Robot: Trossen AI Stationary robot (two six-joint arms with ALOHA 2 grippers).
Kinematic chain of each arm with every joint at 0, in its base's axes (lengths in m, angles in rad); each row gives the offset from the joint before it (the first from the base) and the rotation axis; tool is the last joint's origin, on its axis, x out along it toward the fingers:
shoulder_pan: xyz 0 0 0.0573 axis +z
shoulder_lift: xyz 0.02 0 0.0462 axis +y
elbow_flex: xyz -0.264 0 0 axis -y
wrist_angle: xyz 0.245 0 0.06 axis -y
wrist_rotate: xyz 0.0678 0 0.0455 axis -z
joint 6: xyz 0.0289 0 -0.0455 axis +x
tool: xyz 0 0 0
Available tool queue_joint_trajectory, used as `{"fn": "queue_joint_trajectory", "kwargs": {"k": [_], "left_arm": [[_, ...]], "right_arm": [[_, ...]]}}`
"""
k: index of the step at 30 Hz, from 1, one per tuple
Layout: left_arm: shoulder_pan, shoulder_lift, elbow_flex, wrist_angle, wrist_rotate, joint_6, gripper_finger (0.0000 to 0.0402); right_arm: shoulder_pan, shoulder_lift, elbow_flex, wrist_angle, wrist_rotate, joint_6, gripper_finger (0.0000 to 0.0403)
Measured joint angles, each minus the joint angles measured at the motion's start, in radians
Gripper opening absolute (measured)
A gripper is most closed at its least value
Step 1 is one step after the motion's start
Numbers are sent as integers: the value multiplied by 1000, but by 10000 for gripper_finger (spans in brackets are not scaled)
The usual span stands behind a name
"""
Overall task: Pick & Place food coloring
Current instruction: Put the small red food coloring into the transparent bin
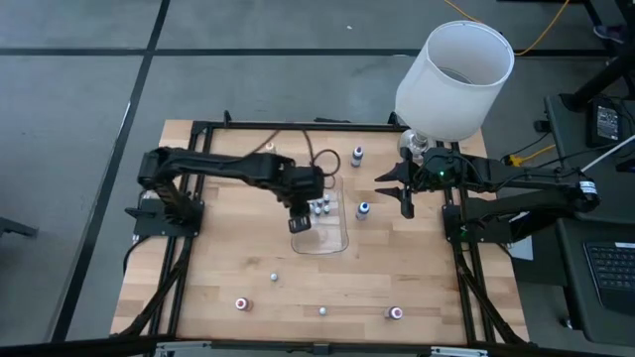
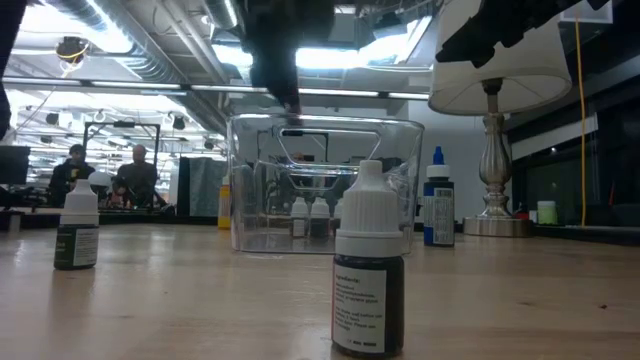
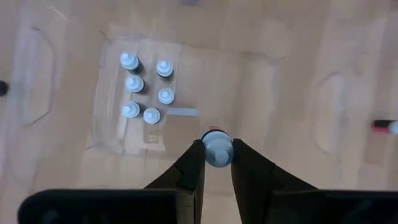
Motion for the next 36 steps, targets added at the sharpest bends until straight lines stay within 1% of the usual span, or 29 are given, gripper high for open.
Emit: {"fn": "queue_joint_trajectory", "kwargs": {"k": [8, 9, 14, 15, 20, 24, 28, 30, 36], "left_arm": [[7, 140, -4, 45, -16, 66, 58], [6, 148, -13, 73, -20, 71, 58], [-3, 150, -110, 252, -13, 48, 58], [-3, 146, -124, 267, -11, 47, 58], [1, 144, -127, 278, 3, 54, 58], [5, 146, -127, 294, -11, 112, 58], [13, 173, -128, 354, 30, 179, 58], [21, 182, -128, 386, 42, 184, 58], [44, 201, -128, 382, 41, 198, 58]], "right_arm": [[0, 0, 0, -9, 0, 0, 138], [0, 0, 0, -10, 0, 0, 138], [0, 0, 0, -11, 0, 0, 138], [0, 0, 0, -11, 0, 0, 138], [0, 0, 0, -22, 0, 0, 138], [0, 0, 0, -38, 0, 0, 138], [0, 0, 0, -45, 0, 0, 138], [0, 0, 0, -45, 0, 0, 138], [0, 0, 0, -46, 0, 4, 138]]}}
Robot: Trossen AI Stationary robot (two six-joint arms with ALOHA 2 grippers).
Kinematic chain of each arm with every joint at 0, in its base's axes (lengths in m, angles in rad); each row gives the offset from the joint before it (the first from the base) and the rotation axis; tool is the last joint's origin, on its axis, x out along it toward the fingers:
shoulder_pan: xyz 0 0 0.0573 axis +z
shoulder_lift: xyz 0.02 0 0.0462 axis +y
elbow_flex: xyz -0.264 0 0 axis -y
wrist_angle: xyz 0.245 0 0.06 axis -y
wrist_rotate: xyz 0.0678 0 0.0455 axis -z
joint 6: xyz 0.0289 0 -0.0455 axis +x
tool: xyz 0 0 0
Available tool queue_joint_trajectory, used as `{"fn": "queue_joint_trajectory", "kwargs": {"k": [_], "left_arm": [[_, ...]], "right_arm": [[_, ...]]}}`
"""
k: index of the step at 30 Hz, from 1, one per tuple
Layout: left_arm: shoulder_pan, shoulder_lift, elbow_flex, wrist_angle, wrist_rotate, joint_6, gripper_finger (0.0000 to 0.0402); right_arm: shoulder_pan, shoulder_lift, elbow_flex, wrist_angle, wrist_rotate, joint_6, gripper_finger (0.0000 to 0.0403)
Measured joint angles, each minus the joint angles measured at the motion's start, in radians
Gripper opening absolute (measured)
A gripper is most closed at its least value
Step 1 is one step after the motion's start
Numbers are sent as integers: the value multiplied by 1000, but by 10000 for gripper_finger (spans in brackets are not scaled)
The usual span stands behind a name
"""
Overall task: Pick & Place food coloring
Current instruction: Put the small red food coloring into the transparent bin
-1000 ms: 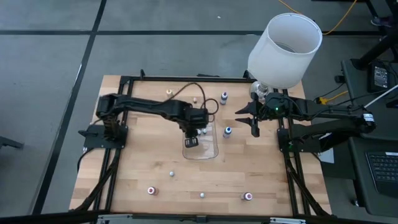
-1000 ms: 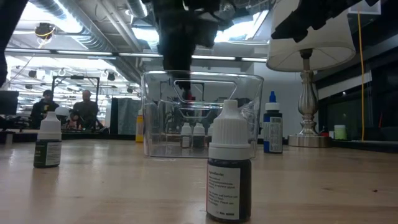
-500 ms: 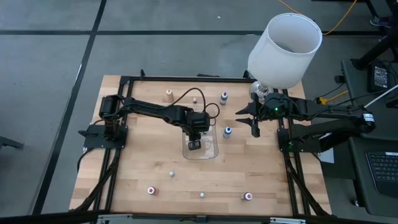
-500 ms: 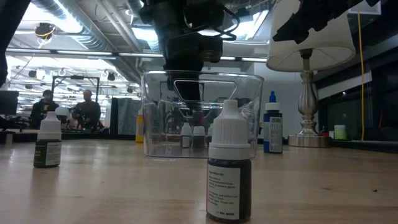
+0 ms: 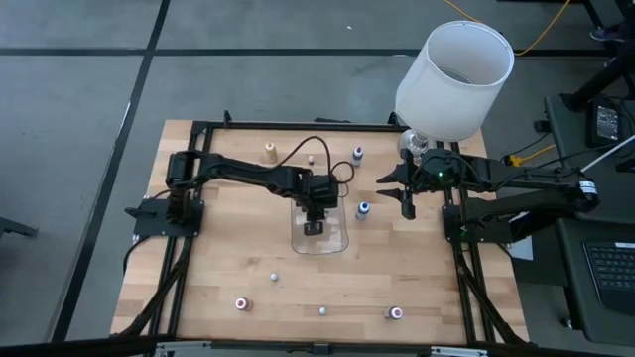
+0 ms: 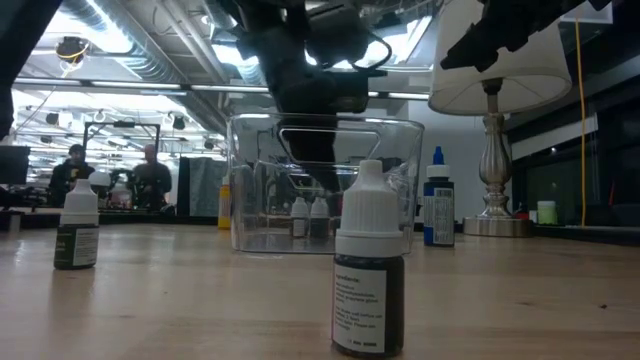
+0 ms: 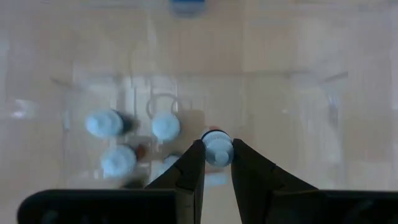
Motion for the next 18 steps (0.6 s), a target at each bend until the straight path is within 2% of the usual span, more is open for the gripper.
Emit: {"fn": "queue_joint_trajectory", "kwargs": {"k": [9, 18], "left_arm": [[5, 60, 0, 6, 3, 30, 59], [1, 66, 1, 16, -8, 30, 59]], "right_arm": [[0, 0, 0, -8, 0, 0, 138], [0, 0, 0, -10, 0, -1, 138]]}}
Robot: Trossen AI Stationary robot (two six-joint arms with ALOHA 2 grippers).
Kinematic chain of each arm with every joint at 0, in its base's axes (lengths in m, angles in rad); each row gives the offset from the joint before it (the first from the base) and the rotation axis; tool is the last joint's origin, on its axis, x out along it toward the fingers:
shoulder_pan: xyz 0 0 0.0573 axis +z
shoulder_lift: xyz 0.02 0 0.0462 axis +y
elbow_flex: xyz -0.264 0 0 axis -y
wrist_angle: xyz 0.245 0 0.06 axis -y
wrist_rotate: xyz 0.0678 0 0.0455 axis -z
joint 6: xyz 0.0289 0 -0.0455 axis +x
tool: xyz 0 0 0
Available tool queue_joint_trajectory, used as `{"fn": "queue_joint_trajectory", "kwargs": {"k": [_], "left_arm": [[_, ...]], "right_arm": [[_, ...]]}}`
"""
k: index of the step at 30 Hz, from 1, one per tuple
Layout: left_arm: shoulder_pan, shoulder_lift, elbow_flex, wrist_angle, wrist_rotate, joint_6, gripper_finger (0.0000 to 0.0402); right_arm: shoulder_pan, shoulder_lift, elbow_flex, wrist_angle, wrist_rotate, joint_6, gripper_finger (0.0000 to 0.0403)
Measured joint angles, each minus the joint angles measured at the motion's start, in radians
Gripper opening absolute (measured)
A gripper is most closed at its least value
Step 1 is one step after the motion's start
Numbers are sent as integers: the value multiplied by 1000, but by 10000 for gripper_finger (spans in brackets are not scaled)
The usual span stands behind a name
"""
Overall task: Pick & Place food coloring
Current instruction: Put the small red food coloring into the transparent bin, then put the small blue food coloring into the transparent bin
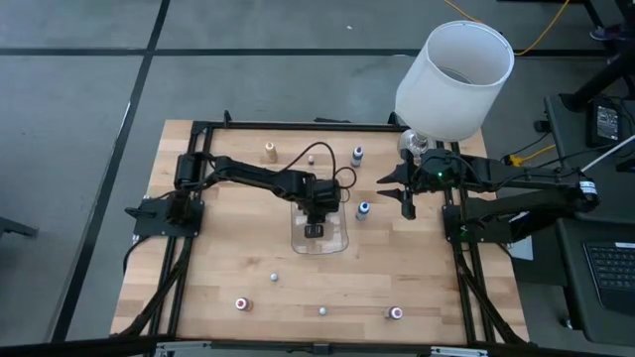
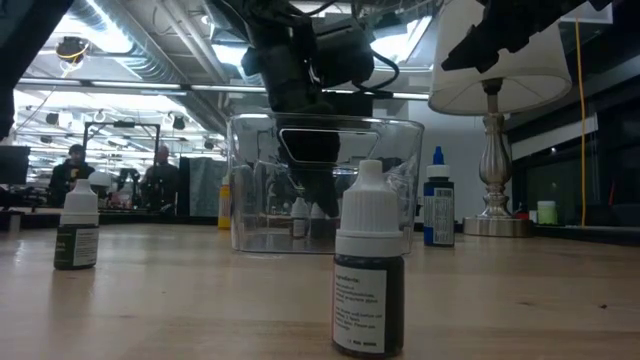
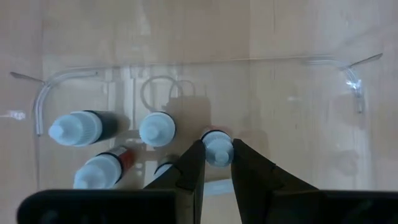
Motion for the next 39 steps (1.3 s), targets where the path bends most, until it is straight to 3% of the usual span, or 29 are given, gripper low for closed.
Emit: {"fn": "queue_joint_trajectory", "kwargs": {"k": [5, 17, 25, 30, 39], "left_arm": [[1, 0, 1, -2, -49, 0, 60], [1, 3, 4, -28, -23, -1, 105], [-8, 3, 133, -171, -58, 16, 135], [-4, 1, 247, -320, -166, 114, 141], [56, -199, 269, -393, -185, 114, 139]], "right_arm": [[0, 0, 0, 0, 0, 0, 138], [0, 0, 0, 0, 0, 1, 138], [0, 0, 0, -2, 0, 1, 138], [0, 0, 0, -3, 0, 1, 138], [0, 0, 0, 6, 0, 1, 138]]}}
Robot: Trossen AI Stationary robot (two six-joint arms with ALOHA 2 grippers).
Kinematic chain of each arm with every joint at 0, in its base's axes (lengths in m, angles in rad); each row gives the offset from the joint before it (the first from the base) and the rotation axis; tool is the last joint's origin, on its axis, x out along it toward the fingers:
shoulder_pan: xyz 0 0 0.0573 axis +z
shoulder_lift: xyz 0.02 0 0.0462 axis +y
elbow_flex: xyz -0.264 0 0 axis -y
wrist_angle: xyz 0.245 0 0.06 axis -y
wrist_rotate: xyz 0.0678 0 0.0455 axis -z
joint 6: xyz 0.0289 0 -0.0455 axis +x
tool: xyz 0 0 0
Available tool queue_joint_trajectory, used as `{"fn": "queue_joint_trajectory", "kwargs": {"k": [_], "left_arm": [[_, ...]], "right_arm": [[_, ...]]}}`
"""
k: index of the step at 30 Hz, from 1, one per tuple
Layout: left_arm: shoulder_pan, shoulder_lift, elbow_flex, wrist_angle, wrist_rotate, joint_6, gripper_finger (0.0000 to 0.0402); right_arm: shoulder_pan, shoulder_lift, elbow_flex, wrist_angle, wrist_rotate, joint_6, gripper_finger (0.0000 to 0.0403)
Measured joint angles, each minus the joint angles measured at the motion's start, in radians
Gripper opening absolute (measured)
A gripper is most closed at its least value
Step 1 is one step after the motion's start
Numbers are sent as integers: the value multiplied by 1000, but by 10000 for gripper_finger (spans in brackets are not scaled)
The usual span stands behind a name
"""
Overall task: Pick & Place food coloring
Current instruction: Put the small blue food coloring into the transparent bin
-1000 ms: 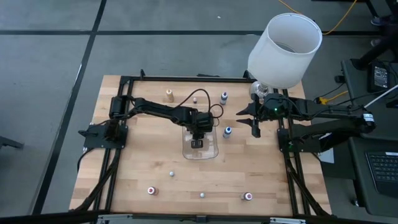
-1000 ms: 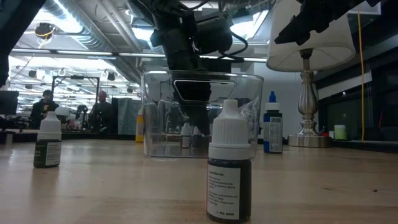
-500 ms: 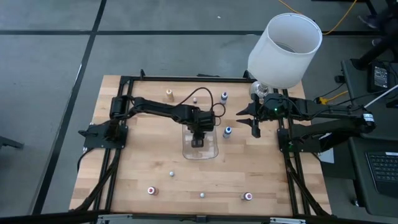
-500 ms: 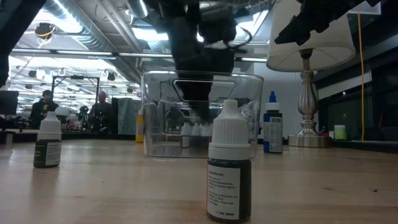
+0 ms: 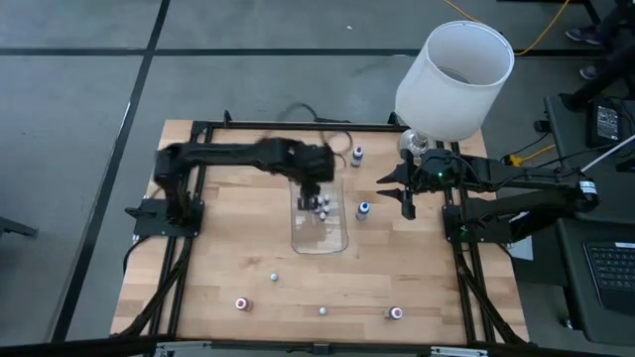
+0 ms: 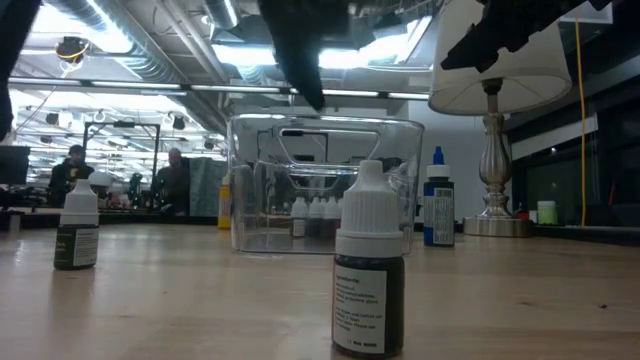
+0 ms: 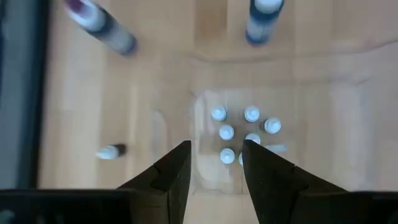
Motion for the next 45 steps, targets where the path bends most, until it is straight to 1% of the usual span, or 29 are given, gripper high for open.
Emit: {"fn": "queue_joint_trajectory", "kwargs": {"k": [2, 3, 7, 11, 13, 16, 20, 25, 37, 45], "left_arm": [[3, -95, -64, 39, 20, 11, 138], [2, -145, -115, 74, 40, 19, 138], [0, -370, -379, 221, 108, 6, 134], [1, -587, -611, 366, 117, -56, 134], [0, -675, -693, 416, 116, -90, 134], [0, -780, -771, 462, 100, -125, 133], [0, -865, -808, 464, 82, -104, 134], [0, -909, -808, 460, 82, -61, 131], [2, -912, -809, 461, 70, -13, 129], [2, -904, -809, 467, 70, -29, 129]], "right_arm": [[0, 0, 0, 0, 0, -1, 138], [0, 0, 0, 0, 0, -1, 138], [0, 0, 0, 0, 0, 0, 138], [0, 0, 0, 0, 0, 0, 138], [0, 0, 0, 0, 0, 0, 138], [0, 0, 0, -1, 0, 1, 138], [0, 0, 0, -1, 0, -1, 138], [0, 0, 0, 0, 0, -1, 138], [0, 0, 0, -1, 0, -1, 138], [0, 0, 0, -1, 0, 0, 138]]}}
